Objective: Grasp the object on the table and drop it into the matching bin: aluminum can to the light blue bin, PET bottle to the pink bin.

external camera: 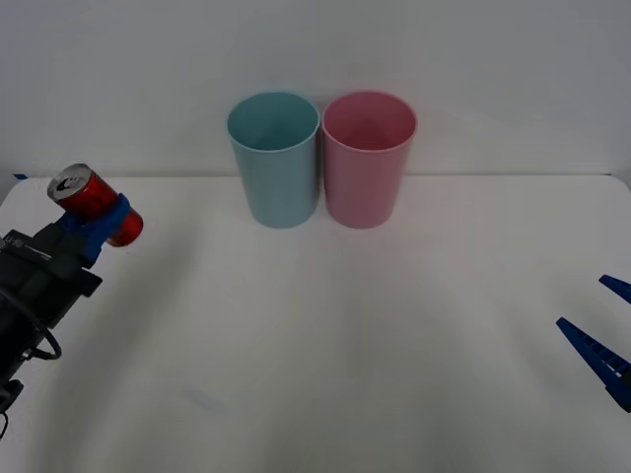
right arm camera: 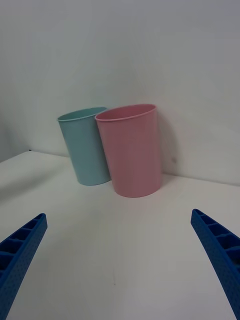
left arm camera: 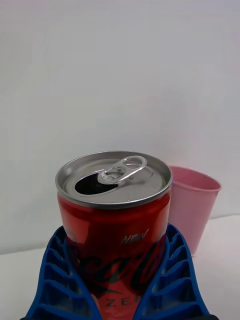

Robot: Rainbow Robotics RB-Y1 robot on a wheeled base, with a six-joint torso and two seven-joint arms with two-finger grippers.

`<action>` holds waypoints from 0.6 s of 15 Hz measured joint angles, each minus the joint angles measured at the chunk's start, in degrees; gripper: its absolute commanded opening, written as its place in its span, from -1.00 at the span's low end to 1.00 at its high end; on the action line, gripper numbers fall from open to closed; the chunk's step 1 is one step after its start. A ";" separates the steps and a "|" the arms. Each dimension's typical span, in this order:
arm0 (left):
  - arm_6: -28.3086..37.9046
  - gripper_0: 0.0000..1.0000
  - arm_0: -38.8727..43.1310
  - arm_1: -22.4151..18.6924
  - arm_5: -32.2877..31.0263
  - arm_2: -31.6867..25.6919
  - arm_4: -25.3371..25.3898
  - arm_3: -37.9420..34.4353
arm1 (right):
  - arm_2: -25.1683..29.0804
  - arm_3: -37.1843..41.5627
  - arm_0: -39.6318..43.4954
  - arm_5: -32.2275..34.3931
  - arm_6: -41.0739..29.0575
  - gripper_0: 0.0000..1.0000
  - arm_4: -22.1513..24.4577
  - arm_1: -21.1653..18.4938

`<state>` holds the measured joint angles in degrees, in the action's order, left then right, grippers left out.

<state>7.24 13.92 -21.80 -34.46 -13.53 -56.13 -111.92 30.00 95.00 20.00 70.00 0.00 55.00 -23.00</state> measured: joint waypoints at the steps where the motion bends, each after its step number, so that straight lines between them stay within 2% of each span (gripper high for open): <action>1: 1.93 -1.00 -1.42 -0.32 0.01 0.00 -0.85 -0.05 | 0.00 0.00 0.00 0.00 0.00 1.00 0.00 0.00; 7: 12.56 -1.00 -11.55 -0.44 3.24 1.90 -9.95 0.64 | 0.00 0.00 0.00 0.00 0.00 1.00 0.00 0.00; 9: 13.93 -1.00 -16.65 -0.44 3.83 3.02 -11.81 4.00 | 0.00 0.00 0.00 0.00 0.00 1.00 0.00 0.00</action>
<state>21.17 -2.73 -22.24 -30.64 -10.51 -67.94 -107.92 30.00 95.00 20.00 70.00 0.00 55.00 -23.00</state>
